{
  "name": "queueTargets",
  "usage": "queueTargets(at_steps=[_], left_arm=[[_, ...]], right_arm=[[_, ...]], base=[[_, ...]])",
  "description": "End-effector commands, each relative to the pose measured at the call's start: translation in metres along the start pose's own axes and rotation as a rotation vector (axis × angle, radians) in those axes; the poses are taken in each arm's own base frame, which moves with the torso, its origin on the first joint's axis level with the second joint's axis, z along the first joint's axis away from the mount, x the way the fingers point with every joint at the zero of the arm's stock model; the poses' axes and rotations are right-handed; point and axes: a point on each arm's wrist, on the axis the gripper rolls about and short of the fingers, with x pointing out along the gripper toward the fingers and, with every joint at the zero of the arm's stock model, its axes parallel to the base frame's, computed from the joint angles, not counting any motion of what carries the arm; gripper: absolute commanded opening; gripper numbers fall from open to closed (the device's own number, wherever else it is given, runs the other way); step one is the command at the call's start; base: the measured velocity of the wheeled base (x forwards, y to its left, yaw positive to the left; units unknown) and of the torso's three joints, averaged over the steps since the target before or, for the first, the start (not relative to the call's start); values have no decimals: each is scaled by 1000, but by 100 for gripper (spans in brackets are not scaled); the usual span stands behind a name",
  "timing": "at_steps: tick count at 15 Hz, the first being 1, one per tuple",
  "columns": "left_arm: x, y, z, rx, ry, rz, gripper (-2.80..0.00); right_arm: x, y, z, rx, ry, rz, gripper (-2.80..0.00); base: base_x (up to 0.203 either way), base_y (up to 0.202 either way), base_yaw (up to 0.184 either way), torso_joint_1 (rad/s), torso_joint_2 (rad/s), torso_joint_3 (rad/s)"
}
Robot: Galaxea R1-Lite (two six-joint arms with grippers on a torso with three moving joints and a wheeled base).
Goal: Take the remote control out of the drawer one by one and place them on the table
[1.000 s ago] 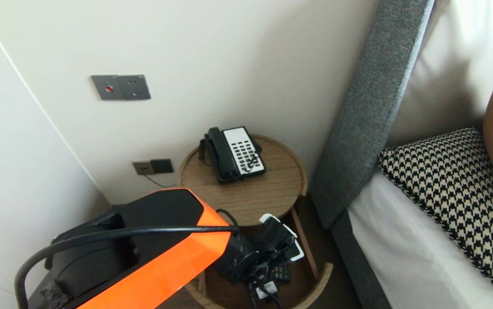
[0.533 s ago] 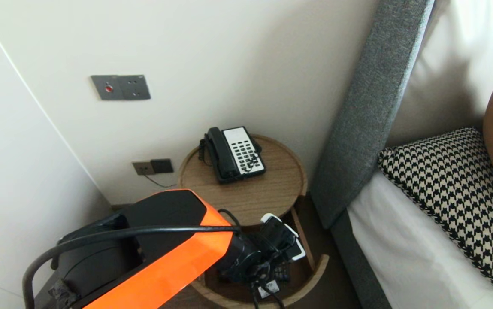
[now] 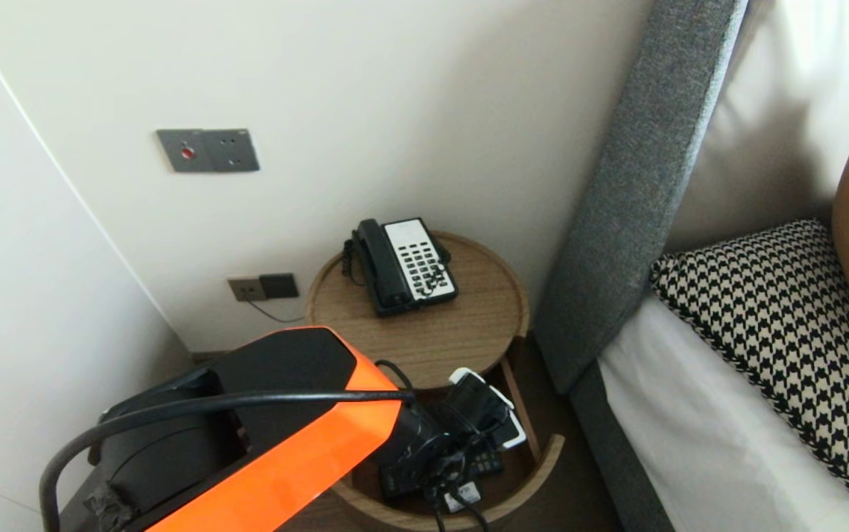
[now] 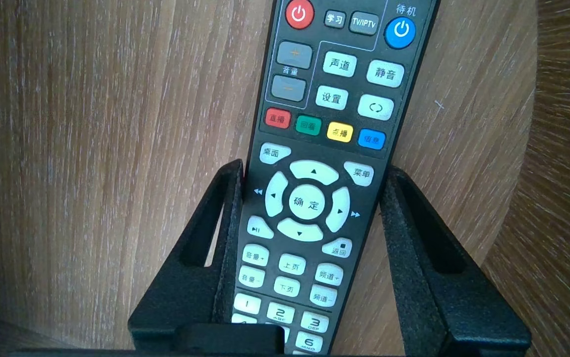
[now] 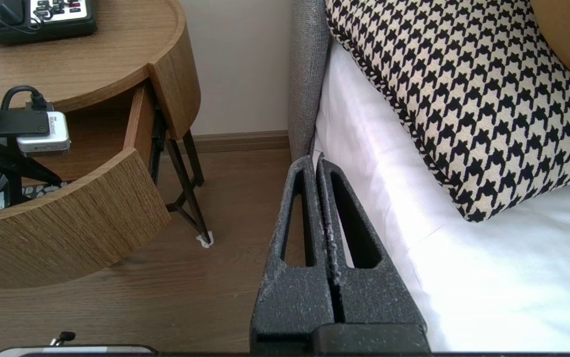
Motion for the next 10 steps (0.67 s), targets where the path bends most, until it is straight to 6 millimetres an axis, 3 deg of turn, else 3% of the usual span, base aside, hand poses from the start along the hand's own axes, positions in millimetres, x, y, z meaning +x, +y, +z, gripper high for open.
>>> queueTargets(at_steps=[1, 10], left_arm=[[-1, 0, 0, 2, -1, 4, -280], [-16, -4, 1, 6, -9, 1, -280]], right_arm=[[0, 0, 0, 0, 1, 1, -280], [0, 0, 0, -1, 1, 1, -280]], base=[[0, 0, 0, 0, 0, 0], [0, 0, 0, 0, 0, 0]])
